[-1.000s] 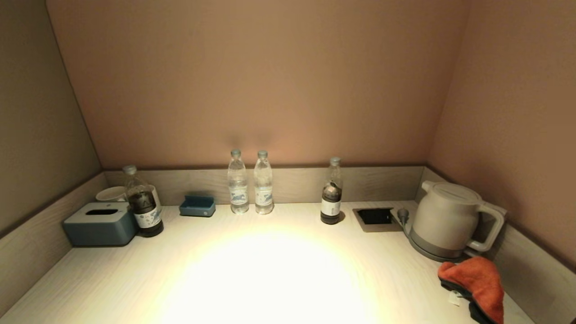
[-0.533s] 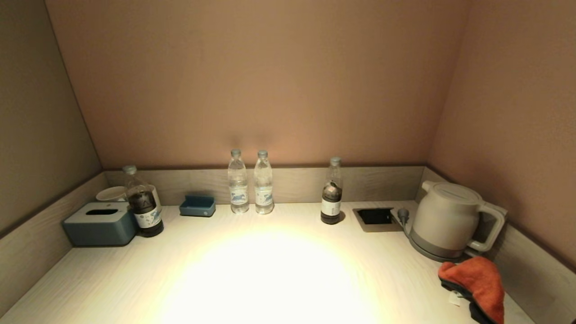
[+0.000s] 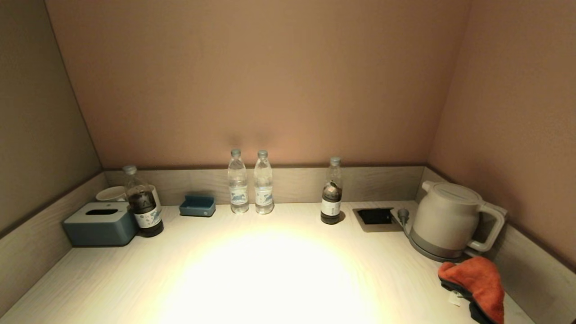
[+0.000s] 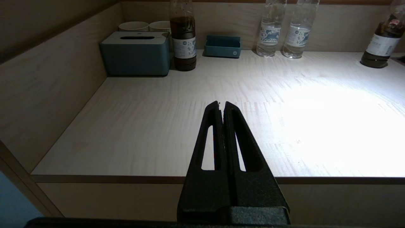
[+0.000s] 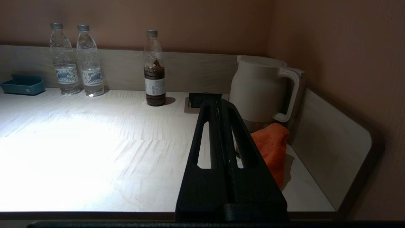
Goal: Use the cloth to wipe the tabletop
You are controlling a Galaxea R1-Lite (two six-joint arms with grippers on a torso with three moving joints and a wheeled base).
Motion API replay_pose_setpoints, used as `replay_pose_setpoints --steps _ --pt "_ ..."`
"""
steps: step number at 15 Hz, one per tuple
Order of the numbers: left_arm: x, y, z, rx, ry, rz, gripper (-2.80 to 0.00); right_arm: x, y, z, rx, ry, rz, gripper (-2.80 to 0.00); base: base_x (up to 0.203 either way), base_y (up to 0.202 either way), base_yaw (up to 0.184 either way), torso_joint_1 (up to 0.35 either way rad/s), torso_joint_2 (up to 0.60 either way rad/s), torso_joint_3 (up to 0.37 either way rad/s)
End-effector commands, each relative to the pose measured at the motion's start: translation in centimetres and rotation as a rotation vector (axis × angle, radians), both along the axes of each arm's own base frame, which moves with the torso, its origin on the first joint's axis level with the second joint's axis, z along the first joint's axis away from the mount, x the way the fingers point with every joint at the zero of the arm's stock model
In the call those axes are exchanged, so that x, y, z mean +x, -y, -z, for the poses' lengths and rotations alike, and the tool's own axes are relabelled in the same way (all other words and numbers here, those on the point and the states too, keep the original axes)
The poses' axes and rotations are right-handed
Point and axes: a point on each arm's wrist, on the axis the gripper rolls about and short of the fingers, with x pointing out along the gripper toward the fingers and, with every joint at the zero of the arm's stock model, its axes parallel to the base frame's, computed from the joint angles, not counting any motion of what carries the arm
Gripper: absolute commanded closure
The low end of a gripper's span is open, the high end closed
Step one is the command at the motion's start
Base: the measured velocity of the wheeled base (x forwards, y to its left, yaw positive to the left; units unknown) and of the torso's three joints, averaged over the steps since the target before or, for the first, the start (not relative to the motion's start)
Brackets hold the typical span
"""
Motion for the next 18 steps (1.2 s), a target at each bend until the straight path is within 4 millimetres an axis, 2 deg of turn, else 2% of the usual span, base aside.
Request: replay_pose_setpoints --steps 1,4,18 --pt "0.0 0.0 0.0 0.0 0.0 0.0 0.0 0.1 0.0 0.6 0.001 -0.05 -0.001 0.0 0.0 0.0 0.0 0.0 0.0 0.0" --pt "0.0 0.0 0.0 0.0 0.0 0.0 0.0 0.2 0.0 1.9 0.012 -0.18 0.002 0.0 0.0 0.0 0.0 0.0 0.0 0.0" --pt "0.0 0.0 0.0 0.0 0.0 0.0 0.0 0.2 0.0 2.0 0.027 -0.186 0.002 0.0 0.0 0.0 0.0 0.0 0.0 0.0"
